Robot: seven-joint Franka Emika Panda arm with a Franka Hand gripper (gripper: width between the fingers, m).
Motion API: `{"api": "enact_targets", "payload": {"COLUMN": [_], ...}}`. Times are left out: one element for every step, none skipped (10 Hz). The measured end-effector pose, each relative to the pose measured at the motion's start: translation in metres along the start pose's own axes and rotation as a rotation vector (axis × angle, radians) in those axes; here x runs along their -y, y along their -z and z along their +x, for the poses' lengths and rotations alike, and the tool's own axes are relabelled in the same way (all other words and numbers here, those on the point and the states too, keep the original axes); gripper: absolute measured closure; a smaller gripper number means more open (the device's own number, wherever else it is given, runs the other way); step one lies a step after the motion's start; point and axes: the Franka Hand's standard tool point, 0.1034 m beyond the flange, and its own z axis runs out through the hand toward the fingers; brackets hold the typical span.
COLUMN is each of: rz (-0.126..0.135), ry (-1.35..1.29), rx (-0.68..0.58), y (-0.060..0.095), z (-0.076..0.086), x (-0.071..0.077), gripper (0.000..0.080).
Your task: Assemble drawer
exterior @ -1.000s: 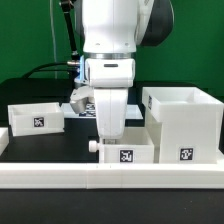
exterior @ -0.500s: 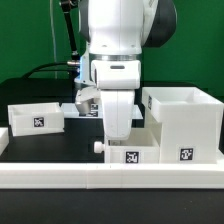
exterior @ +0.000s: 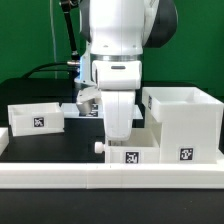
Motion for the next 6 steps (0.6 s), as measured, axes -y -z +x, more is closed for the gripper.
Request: {"api": "enact_targets", "payload": {"rz": [0.000, -0.001, -0.001, 0.000, 0.014, 0.013], "ry": [-0.001, -0.003, -0.003, -0.003, -0.004, -0.003], "rx": [0.000, 0.000, 0.000, 0.000, 0.003, 0.002], "y": [0.0000, 0.0000, 0.0000, 0.0000, 0.0004, 0.0001], "z": [-0.0003, -0.0011, -0.0011, -0.0013, -0.0021, -0.0020], "x": [0.0000, -0.0002, -0.0002, -0.0001, 0.0000, 0.0002], "gripper": [0.0758, 0.0758, 0.0758, 0.0758, 0.0758, 0.0758]}}
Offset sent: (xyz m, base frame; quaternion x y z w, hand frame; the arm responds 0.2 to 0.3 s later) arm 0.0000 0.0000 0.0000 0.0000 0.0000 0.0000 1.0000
